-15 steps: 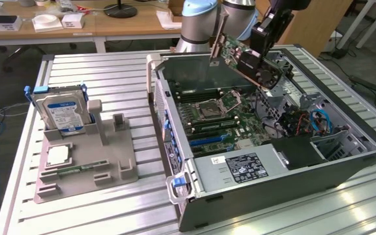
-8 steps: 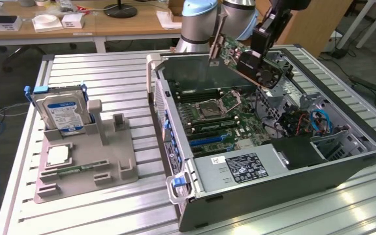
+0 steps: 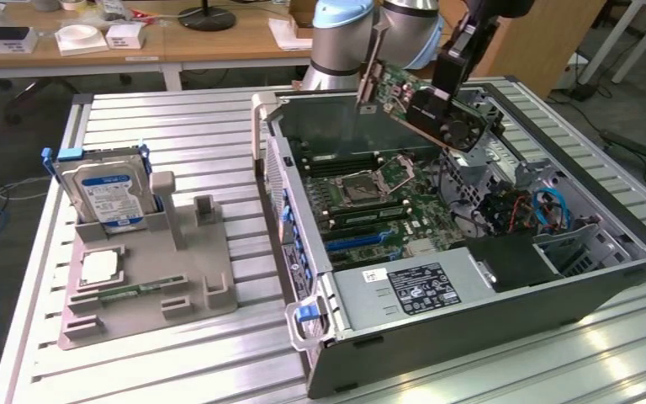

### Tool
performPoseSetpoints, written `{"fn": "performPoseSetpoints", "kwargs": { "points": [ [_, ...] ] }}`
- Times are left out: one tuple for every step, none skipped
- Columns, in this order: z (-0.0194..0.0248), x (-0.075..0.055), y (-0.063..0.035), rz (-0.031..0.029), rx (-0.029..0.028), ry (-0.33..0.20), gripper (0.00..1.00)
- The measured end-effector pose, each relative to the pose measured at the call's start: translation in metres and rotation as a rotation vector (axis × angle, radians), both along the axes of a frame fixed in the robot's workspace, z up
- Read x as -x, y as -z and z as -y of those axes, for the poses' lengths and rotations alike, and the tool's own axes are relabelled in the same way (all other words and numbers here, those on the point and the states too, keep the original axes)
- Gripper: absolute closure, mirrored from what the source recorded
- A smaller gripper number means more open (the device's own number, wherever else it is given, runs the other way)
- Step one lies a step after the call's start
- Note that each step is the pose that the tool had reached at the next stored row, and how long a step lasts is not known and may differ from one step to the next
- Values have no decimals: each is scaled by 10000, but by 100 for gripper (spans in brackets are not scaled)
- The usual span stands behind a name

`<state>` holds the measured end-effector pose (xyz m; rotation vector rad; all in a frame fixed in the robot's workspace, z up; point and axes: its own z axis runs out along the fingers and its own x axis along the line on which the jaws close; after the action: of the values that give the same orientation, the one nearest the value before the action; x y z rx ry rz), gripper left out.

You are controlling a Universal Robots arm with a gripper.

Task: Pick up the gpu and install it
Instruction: 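Insert the gpu into the slot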

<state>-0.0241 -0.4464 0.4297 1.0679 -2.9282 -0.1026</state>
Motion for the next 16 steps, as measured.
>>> {"fn": "performPoseSetpoints", "kwargs": {
  "points": [
    [0, 0, 0, 0, -1, -81, 74],
    [0, 0, 1, 1, -2, -163, 74],
    [0, 0, 1, 0, -2, -241, 74],
    [1, 0, 0, 0, -1, -332, 74],
    [1, 0, 0, 0, 0, -415, 74],
    [2, 0, 1, 0, 0, -508, 74],
    [2, 0, 2, 0, -2, -616, 74],
    [2, 0, 2, 1, -2, -730, 74],
    [2, 0, 2, 0, -1, -839, 74],
    [2, 0, 2, 1, -1, -946, 74],
    [3, -1, 1, 6, 0, -1031, 74],
    [4, 0, 1, 8, 1, -1110, 74],
    [4, 0, 1, 8, 1, -1197, 74],
    [4, 0, 1, 8, 0, -1288, 74],
    [5, 0, 2, 8, 0, -1371, 74],
    [5, 0, 3, 9, -2, -1439, 74]
  ]
}}
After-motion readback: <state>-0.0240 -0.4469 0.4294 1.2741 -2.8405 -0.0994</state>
